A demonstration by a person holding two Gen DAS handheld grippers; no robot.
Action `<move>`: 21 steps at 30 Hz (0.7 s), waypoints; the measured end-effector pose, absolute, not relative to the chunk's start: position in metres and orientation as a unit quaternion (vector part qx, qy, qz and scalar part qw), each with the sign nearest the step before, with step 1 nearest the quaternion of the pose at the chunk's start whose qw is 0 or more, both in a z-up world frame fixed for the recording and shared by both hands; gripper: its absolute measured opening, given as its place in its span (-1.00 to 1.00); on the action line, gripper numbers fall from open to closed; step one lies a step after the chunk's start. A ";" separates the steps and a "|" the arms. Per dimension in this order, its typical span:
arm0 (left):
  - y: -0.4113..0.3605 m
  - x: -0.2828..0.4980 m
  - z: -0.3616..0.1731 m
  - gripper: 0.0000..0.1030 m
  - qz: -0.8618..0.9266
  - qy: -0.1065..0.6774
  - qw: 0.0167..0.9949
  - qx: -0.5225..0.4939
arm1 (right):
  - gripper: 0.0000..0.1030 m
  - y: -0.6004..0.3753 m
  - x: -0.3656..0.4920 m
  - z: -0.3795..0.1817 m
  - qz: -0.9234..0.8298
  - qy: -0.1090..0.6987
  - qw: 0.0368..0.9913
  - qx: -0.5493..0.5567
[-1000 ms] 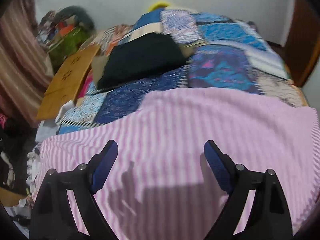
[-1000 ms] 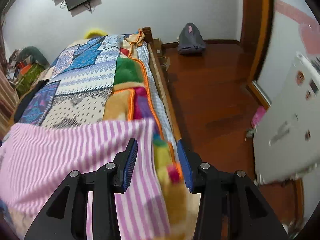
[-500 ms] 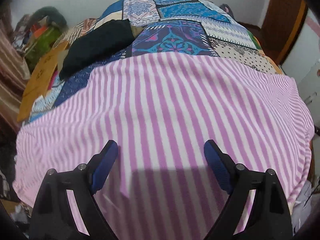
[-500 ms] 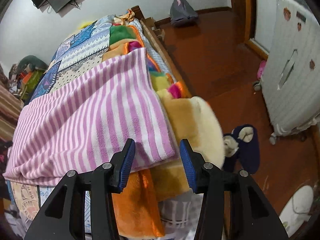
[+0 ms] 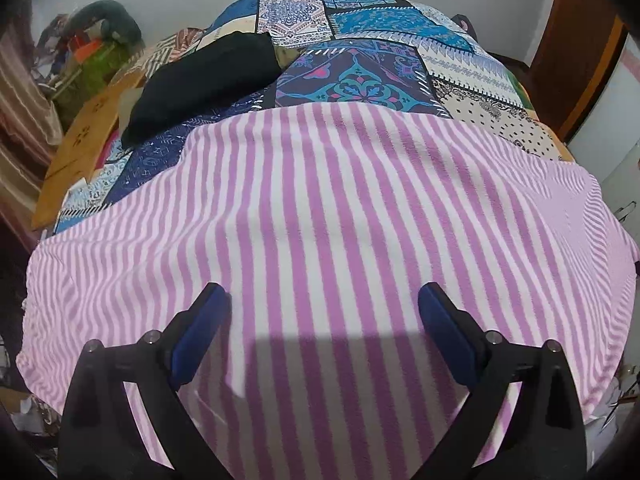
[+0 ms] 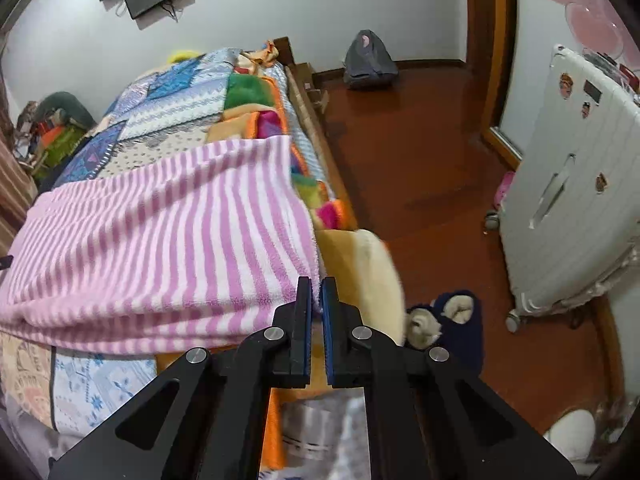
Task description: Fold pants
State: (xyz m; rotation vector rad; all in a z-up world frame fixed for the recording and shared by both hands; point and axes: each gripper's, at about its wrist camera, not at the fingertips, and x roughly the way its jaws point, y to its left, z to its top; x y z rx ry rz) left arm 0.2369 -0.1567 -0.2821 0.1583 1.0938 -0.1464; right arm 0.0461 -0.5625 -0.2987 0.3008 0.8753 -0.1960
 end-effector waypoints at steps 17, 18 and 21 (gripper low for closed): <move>-0.224 0.212 -0.232 0.75 -0.158 0.483 0.852 0.127 | -0.24 -0.568 0.018 -0.277 -0.119 0.424 0.879 0.184; -0.235 0.212 -0.231 0.75 -0.168 0.482 0.850 0.128 | -0.23 -0.564 0.016 -0.276 -0.115 0.422 0.880 0.185; -0.271 0.214 -0.233 0.75 -0.202 0.488 0.839 0.131 | -0.12 -0.554 0.012 -0.275 -0.098 0.413 0.880 0.215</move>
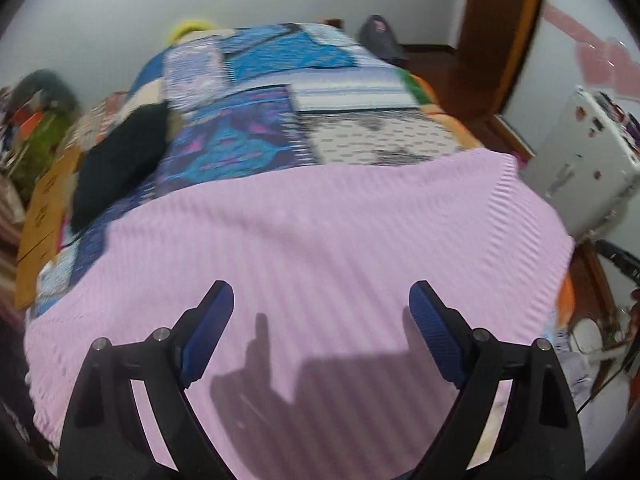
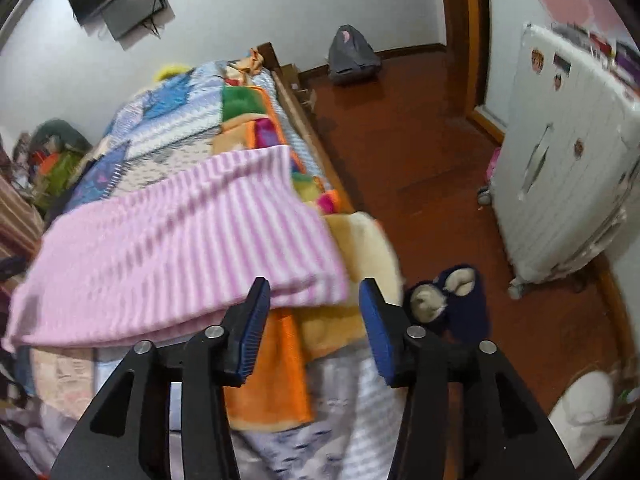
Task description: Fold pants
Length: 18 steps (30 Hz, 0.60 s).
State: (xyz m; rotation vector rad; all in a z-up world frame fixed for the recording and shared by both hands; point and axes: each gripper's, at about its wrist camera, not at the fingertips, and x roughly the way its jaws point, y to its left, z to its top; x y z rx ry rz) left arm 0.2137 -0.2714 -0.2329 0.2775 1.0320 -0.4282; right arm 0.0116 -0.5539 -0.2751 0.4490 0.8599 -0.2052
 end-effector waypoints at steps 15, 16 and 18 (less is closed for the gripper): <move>-0.354 0.203 -0.289 0.83 -0.224 0.495 0.814 0.205 | -0.03 -0.531 0.033 -0.315 -0.049 0.403 0.836 0.369; -0.355 0.202 -0.290 0.86 -0.226 0.492 0.814 0.211 | -0.03 -0.533 0.033 -0.317 -0.052 0.400 0.833 0.379; -0.355 0.203 -0.291 0.88 -0.226 0.492 0.814 0.210 | 0.01 -0.538 0.035 -0.321 -0.056 0.393 0.827 0.398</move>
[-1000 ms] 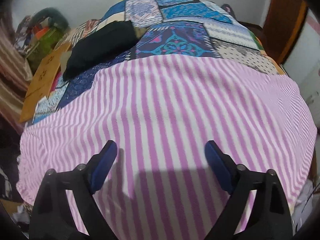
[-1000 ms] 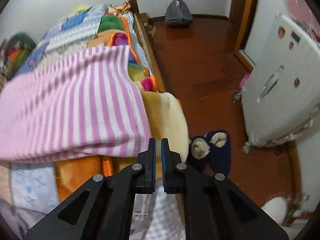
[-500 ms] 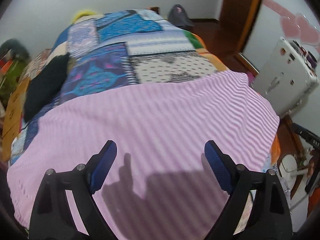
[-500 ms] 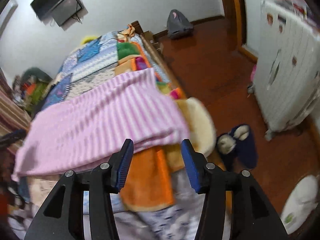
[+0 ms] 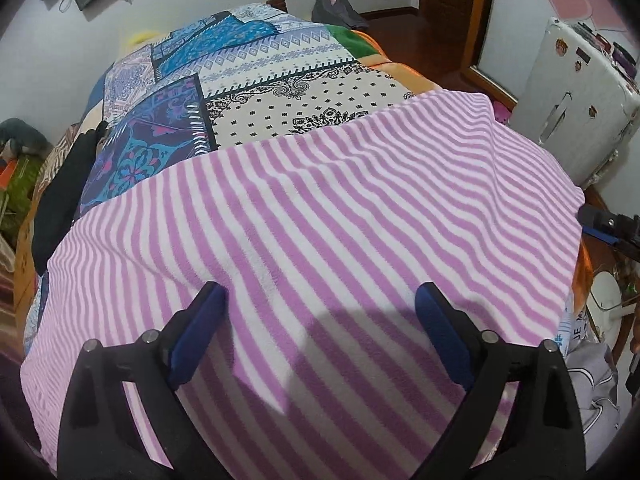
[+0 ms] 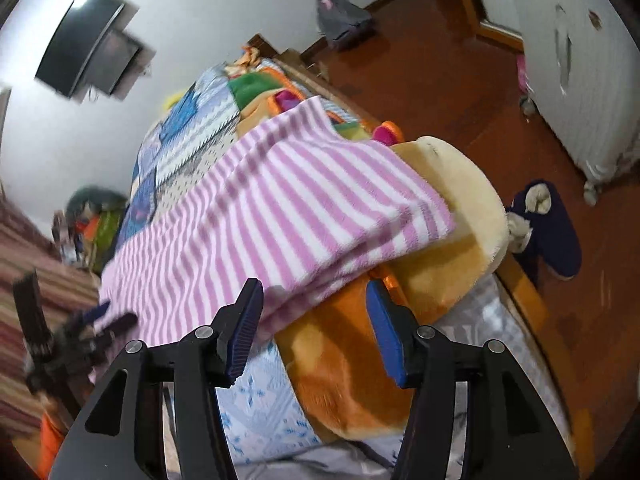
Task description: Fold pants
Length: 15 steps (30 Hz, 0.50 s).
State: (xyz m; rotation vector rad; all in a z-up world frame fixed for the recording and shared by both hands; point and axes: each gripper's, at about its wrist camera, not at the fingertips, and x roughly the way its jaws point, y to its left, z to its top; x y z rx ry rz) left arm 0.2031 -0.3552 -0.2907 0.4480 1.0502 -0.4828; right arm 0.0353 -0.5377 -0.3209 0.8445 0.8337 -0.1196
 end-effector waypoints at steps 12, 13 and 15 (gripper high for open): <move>-0.357 0.202 -0.293 0.95 -0.228 0.486 0.817 0.210 | 0.16 -0.545 0.059 -0.329 -0.073 0.388 0.829 0.396; -0.356 0.202 -0.293 0.95 -0.229 0.485 0.817 0.210 | 0.16 -0.545 0.061 -0.326 -0.075 0.387 0.834 0.386; -0.356 0.202 -0.293 0.95 -0.229 0.484 0.818 0.211 | 0.12 -0.547 0.064 -0.321 -0.070 0.380 0.843 0.375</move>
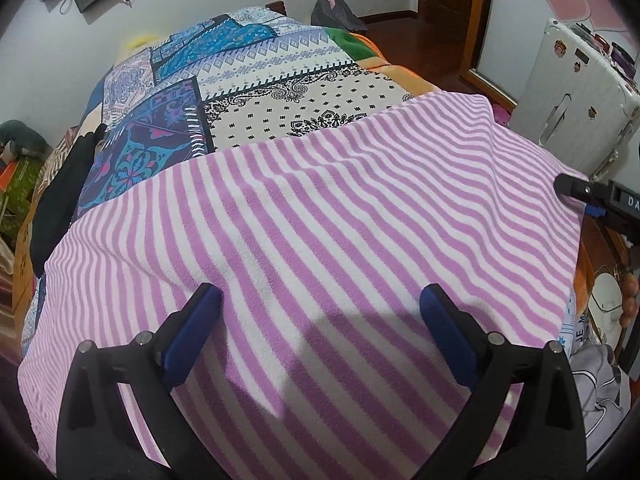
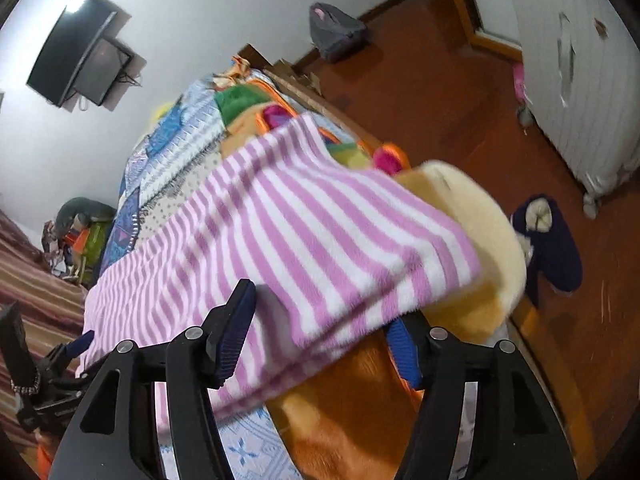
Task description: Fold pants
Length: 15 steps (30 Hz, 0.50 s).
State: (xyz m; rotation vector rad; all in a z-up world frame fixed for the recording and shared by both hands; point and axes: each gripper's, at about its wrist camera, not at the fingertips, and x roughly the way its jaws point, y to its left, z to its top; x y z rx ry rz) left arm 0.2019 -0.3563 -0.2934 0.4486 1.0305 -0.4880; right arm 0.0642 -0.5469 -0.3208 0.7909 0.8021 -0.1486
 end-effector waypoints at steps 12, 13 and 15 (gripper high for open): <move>-0.326 0.204 -0.269 0.95 -0.235 0.485 0.828 0.156 | -0.72 -0.543 0.078 -0.291 -0.047 0.365 0.869 0.331; -0.320 0.204 -0.265 0.95 -0.232 0.482 0.831 0.152 | -0.72 -0.541 0.078 -0.284 -0.044 0.362 0.872 0.326; -0.301 0.206 -0.253 0.95 -0.224 0.474 0.840 0.139 | -0.72 -0.536 0.079 -0.268 -0.040 0.350 0.882 0.314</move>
